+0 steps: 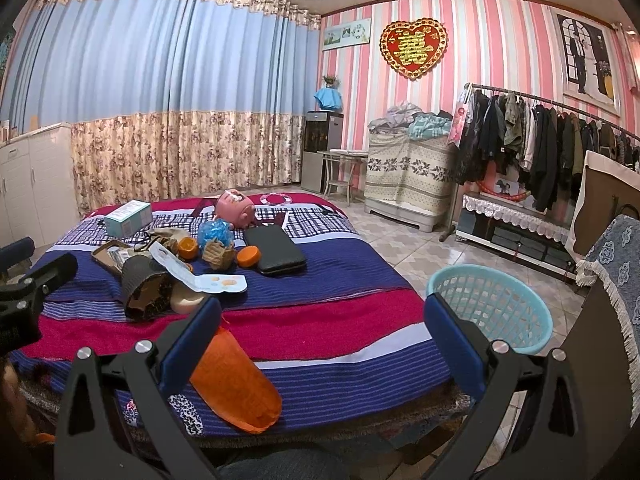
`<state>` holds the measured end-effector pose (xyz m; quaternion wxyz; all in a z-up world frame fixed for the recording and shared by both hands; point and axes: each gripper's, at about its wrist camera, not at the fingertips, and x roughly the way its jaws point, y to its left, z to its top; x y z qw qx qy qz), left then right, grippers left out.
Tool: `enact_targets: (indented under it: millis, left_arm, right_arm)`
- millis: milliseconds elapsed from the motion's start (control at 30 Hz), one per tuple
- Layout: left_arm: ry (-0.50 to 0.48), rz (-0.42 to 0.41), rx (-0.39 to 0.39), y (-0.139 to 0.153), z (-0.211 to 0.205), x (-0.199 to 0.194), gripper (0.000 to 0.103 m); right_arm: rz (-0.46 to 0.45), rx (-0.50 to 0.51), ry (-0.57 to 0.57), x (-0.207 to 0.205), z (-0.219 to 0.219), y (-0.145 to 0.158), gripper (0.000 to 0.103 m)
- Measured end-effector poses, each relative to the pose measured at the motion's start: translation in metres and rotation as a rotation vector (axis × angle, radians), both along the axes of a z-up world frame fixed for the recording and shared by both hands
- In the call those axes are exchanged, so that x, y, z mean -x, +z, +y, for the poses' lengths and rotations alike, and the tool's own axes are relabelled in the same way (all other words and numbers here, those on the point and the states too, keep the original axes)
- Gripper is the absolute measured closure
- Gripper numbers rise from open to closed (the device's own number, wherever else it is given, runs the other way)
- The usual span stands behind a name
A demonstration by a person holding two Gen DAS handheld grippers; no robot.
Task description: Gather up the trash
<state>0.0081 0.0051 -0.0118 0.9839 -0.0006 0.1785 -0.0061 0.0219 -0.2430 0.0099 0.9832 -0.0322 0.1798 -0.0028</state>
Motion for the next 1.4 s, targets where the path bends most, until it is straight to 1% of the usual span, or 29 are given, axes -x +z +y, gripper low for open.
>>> enact_targets:
  millis: [367,567,733,800,867,1000,1133,1267,1400]
  left_arm:
    - [0.02,0.0,0.003,-0.001,0.011,-0.007,0.005]
    - [0.015,0.0,0.005,-0.002,0.012,-0.007,0.005]
    - [0.014,0.005,0.004,-0.006,0.014,-0.01,0.005]
    - [0.011,0.016,0.005,-0.008,0.015,-0.012,0.005]
    - [0.01,0.027,0.001,-0.009,0.015,-0.015,0.005]
    - [0.009,0.044,0.007,-0.012,0.02,-0.019,0.005]
    - [0.009,0.055,0.001,-0.016,0.024,-0.025,0.005]
    - [0.016,0.073,0.004,-0.021,0.028,-0.032,0.005]
    - [0.03,0.091,0.009,-0.025,0.033,-0.039,0.005]
  right_arm:
    - [-0.001,0.014,0.027,-0.007,-0.003,-0.006,0.004]
    - [-0.028,0.025,0.057,-0.006,0.002,-0.011,0.004]
    - [-0.044,0.039,0.04,-0.006,0.004,-0.017,0.004]
    - [-0.024,0.019,0.042,-0.009,0.0,-0.02,0.004]
    - [0.016,0.001,0.077,-0.015,-0.002,-0.025,0.004]
    - [0.073,0.001,0.142,-0.025,0.003,-0.039,0.004]
    - [0.155,-0.003,0.187,-0.037,0.012,-0.054,0.004]
    - [0.218,-0.005,0.243,-0.048,0.024,-0.068,0.004]
    - [0.285,0.023,0.278,-0.063,0.036,-0.083,0.004]
